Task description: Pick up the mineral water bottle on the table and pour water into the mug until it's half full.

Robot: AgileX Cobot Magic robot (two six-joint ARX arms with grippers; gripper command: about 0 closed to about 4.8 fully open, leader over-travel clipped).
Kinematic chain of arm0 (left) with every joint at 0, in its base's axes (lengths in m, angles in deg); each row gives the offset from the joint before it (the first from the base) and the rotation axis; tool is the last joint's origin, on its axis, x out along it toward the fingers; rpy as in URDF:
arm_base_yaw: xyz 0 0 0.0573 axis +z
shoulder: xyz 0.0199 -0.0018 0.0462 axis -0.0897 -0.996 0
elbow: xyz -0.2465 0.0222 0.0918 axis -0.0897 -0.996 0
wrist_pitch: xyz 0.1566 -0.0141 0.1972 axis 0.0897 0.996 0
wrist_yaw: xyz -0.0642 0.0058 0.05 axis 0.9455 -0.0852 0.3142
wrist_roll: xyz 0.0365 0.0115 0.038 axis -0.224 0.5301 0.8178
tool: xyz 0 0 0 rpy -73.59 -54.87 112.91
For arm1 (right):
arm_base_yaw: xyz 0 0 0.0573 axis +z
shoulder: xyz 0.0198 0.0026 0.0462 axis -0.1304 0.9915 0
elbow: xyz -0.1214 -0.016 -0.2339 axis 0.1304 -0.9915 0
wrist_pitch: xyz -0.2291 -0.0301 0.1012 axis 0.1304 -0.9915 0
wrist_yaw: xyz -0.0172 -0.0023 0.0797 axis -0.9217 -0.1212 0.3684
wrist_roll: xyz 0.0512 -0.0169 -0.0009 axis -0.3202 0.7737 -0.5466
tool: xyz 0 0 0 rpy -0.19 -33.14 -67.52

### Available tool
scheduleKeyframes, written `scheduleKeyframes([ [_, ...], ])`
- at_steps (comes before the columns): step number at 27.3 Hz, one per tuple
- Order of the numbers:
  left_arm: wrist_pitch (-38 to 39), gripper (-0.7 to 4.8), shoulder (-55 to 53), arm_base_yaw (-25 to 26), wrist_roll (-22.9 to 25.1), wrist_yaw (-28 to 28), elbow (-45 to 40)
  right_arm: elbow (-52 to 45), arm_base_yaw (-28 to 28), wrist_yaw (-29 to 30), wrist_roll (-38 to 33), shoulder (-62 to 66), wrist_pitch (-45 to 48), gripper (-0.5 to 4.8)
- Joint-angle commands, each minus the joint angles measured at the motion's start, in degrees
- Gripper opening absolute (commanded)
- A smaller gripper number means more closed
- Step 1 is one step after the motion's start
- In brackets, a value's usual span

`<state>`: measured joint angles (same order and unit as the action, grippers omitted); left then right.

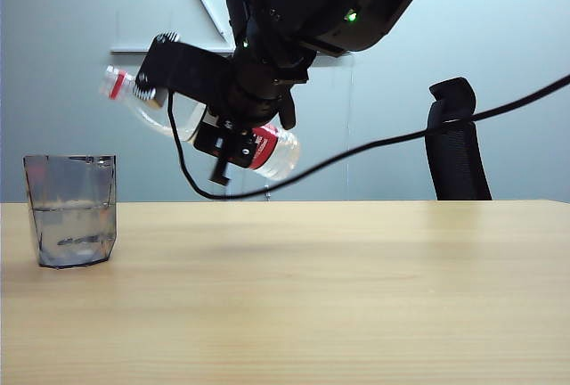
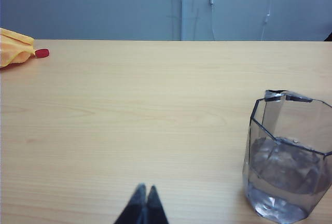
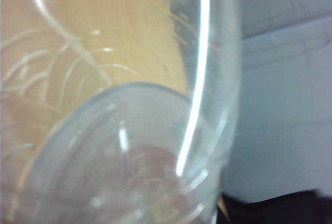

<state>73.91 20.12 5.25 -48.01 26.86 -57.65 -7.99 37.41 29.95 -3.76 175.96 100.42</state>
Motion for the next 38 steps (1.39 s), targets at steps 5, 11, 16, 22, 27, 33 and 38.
scheduleKeyframes([
  [5, -0.5, -0.02, -0.1, 0.0, 0.0, 0.0, 0.1, 0.5, 0.0, -1.7, -32.7, -2.3, 1.6, 2.32],
  [11, -0.5, -0.02, -0.1, 0.0, 0.0, 0.0, 0.1, 0.5, -1.4, 1.5, -56.5, -4.7, -1.2, 2.21],
  [16, -0.5, -0.02, -0.1, 0.0, 0.0, 0.0, 0.1, 0.5, -3.1, 9.5, -63.8, -5.4, -1.1, 2.05],
  [22, -0.5, -0.02, -0.1, 0.0, 0.0, 0.0, 0.1, -9.1, -4.6, 11.2, -69.9, -8.2, 9.1, 2.04],
  [27, -0.5, -0.02, -0.1, 0.0, 0.0, 0.0, 0.1, -22.6, -5.7, 11.3, -71.6, -15.9, 16.2, 1.98],
  [33, -0.3, -0.02, -0.1, 0.0, 0.0, 0.0, 0.1, -32.3, -5.6, 14.5, -70.7, -21.4, 18.2, 1.98],
  [38, -0.3, -0.02, -0.1, 0.0, 0.0, 0.0, 0.1, -37.2, -5.0, 15.0, -70.7, -21.7, 22.5, 1.98],
])
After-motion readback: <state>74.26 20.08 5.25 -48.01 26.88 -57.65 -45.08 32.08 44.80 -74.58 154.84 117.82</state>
